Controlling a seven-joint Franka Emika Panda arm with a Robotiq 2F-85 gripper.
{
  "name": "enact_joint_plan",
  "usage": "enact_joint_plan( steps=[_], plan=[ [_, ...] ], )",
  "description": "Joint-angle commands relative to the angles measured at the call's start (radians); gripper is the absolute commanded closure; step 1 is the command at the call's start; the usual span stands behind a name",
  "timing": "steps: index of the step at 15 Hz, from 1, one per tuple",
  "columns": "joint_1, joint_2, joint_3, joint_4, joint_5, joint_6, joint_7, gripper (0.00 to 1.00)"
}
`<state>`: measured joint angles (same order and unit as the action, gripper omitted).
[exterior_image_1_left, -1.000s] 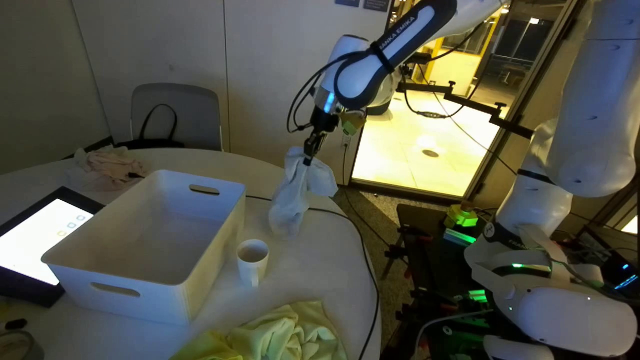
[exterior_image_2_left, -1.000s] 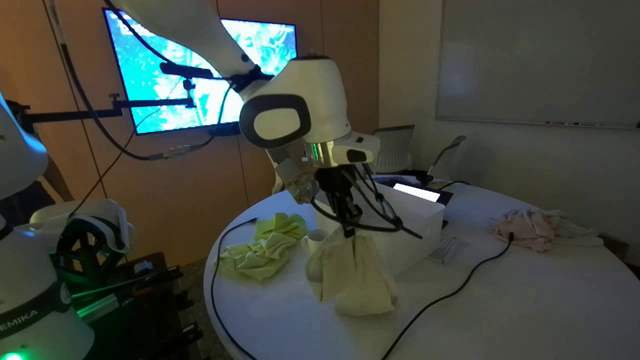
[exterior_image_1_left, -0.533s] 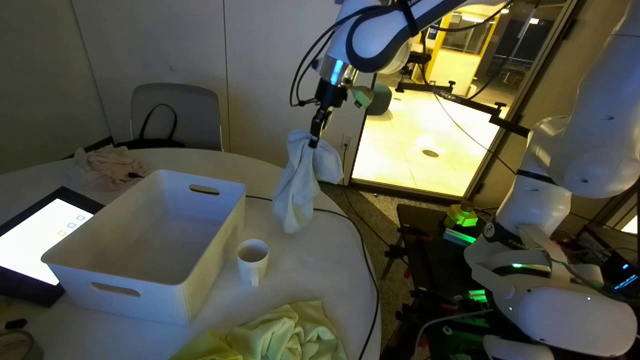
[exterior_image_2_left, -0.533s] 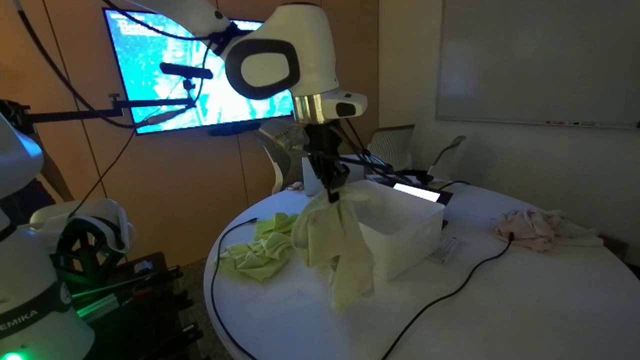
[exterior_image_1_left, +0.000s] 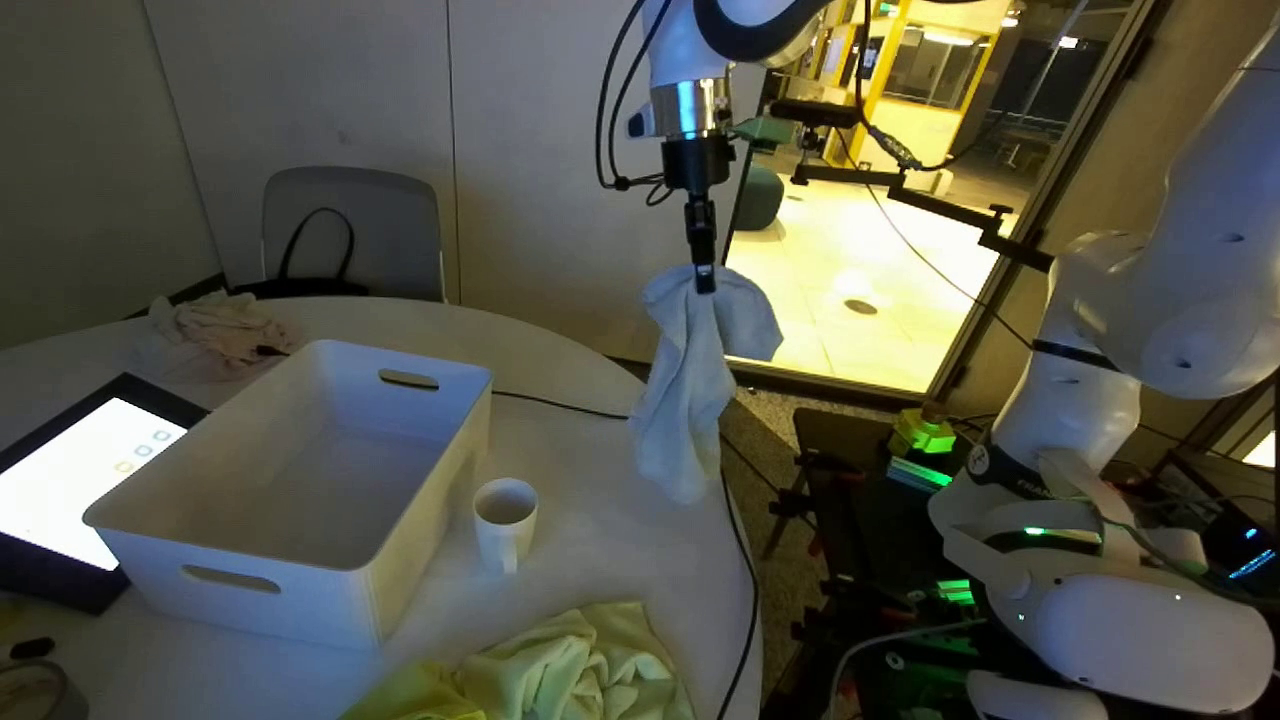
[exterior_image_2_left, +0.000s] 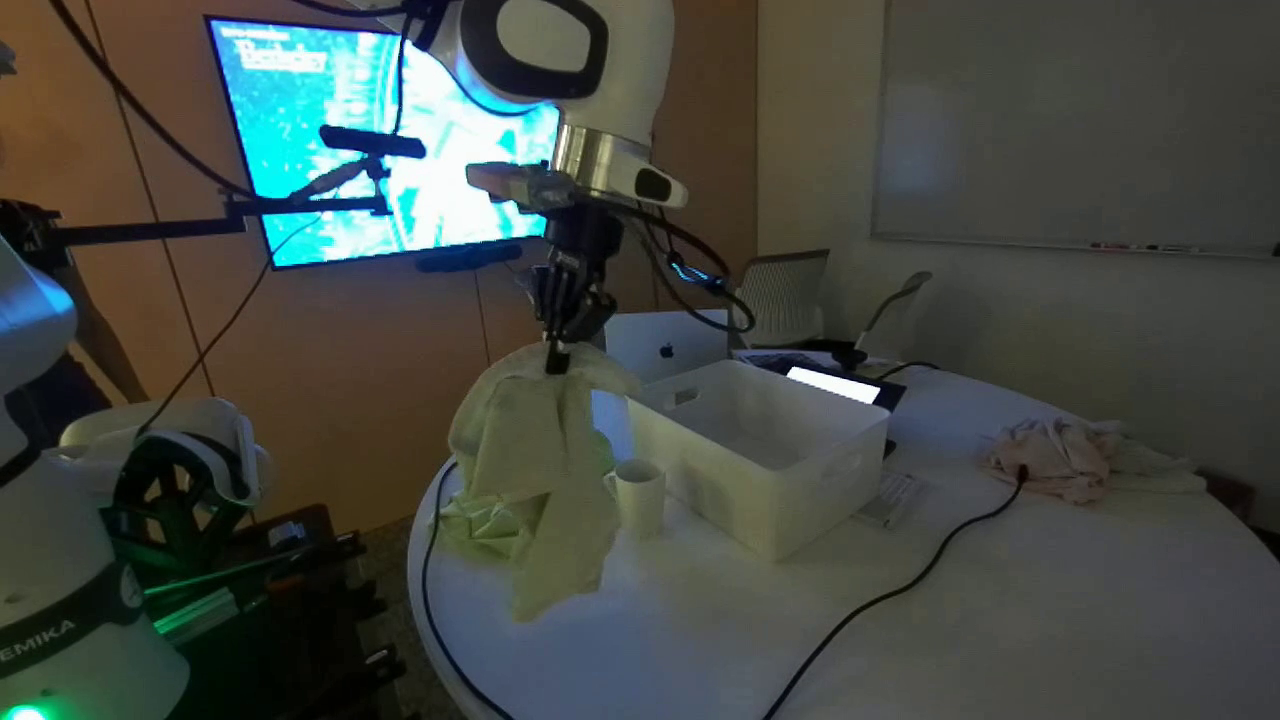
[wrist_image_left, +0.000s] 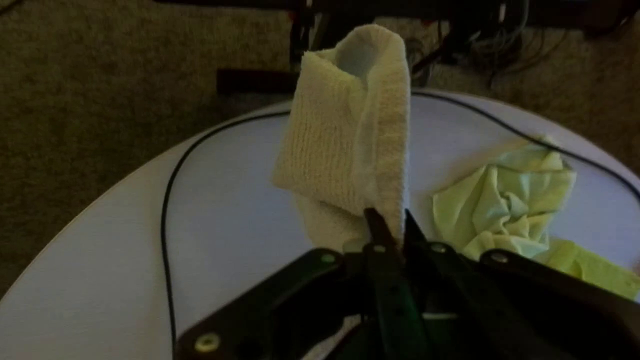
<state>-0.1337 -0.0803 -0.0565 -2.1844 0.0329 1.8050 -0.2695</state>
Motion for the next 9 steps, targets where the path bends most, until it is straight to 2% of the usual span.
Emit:
enact_joint_plan(
  steps=[1,2,3,5,9],
  plan=[
    [0.036,0.044,-0.004,0.16,-0.033,-0.272,-0.003,0.98],
    [0.041,0.051,-0.004,0.201,-0.031,-0.337,-0.002,0.98],
    [0.045,0.05,-0.004,0.218,-0.021,-0.341,0.017,0.98],
    [0.048,0.049,-0.007,0.251,0.011,-0.318,0.037,0.98],
    [0.054,0.051,-0.006,0.28,0.006,-0.274,0.026,0.98]
  ],
)
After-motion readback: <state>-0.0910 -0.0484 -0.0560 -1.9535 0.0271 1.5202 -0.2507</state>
